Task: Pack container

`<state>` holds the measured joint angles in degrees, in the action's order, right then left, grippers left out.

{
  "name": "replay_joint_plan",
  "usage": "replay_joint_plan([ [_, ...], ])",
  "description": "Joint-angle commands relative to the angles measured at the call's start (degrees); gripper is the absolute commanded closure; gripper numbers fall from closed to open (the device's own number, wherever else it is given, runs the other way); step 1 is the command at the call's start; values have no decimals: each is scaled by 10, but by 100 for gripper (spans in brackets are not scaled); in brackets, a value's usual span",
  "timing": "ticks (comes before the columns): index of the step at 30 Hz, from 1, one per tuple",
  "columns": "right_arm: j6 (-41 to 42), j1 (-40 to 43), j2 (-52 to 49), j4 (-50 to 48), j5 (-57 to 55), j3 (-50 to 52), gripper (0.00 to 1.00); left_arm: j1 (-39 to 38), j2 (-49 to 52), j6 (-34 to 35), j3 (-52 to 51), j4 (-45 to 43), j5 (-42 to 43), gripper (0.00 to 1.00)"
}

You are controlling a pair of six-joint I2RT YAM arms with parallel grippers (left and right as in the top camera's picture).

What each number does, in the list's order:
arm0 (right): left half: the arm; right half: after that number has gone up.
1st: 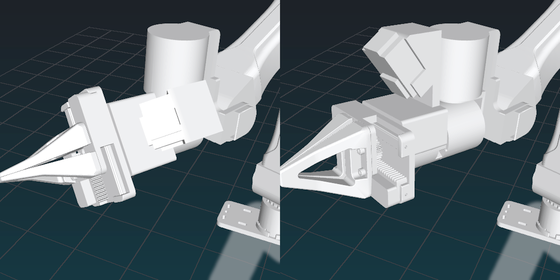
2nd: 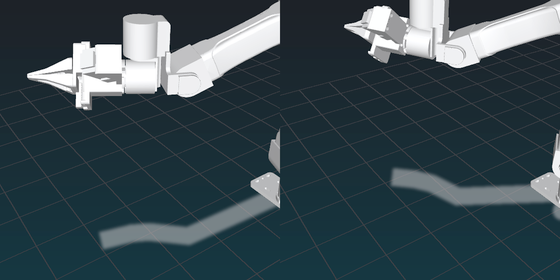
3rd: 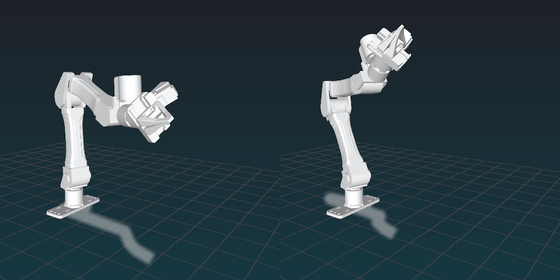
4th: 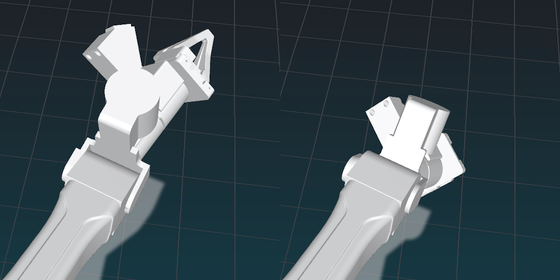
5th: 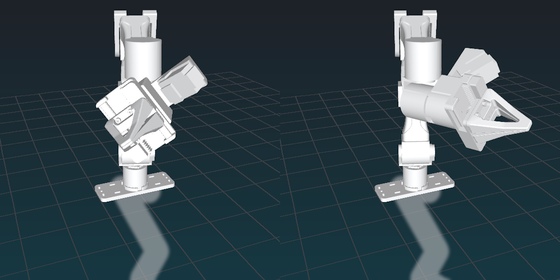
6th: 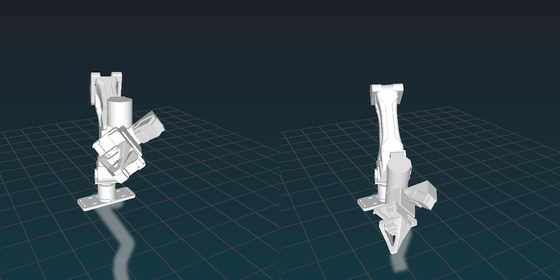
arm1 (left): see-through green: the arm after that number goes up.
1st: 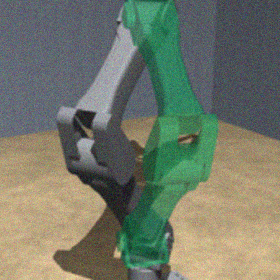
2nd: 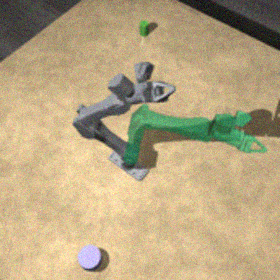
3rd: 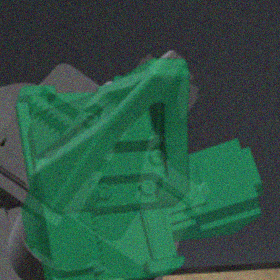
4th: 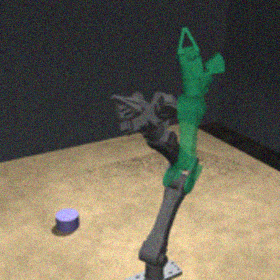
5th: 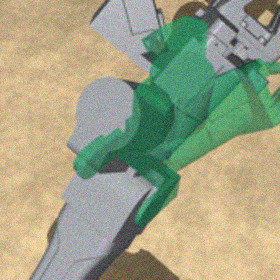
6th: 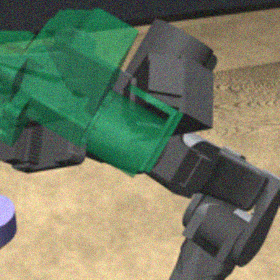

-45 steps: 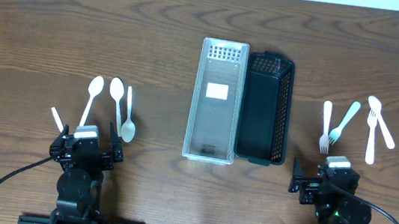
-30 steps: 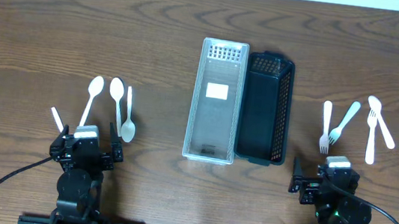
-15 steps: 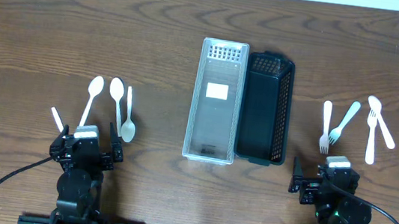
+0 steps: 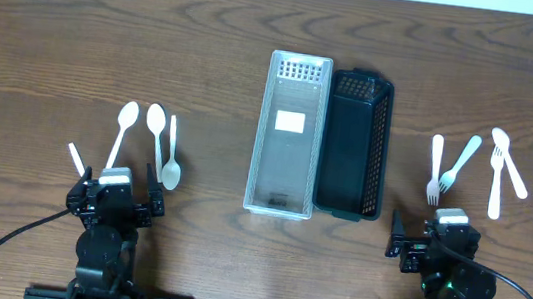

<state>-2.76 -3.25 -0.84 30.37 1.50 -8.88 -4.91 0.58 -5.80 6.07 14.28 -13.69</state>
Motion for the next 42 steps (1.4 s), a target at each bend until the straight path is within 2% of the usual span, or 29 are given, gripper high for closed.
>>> replay_joint_plan([
  [1, -1, 4, 5, 0, -6, 7, 1, 3, -3, 7, -15, 1, 2, 2],
  [9, 4, 4, 5, -2, 5, 7, 1, 3, -3, 7, -15, 1, 9, 2],
  [13, 65, 4, 5, -9, 59, 7, 1, 3, -2, 10, -15, 4, 75, 2],
  [16, 133, 4, 5, -14, 122, 7, 1, 3, 3, 74, -15, 6, 156, 2],
  [19, 165, 4, 5, -14, 159, 7, 1, 3, 8, 128, -14, 5, 217, 2],
  [23, 216, 4, 5, -71, 185, -9, 1, 3, 9, 172, 5, 6, 236, 2],
  [28, 217, 4, -21, -95, 123, -96, 1, 3, 16, 196, 76, 9, 235, 2],
  [33, 202, 5, -126, -81, 92, -197, 1, 3, 80, 196, 173, 37, 231, 2],
  [38, 172, 5, -290, -50, 87, -302, 1, 3, 211, 166, 299, 110, 216, 2],
  [42, 160, 10, -428, -10, 14, -384, 1, 3, 332, 143, 398, 169, 183, 2],
])
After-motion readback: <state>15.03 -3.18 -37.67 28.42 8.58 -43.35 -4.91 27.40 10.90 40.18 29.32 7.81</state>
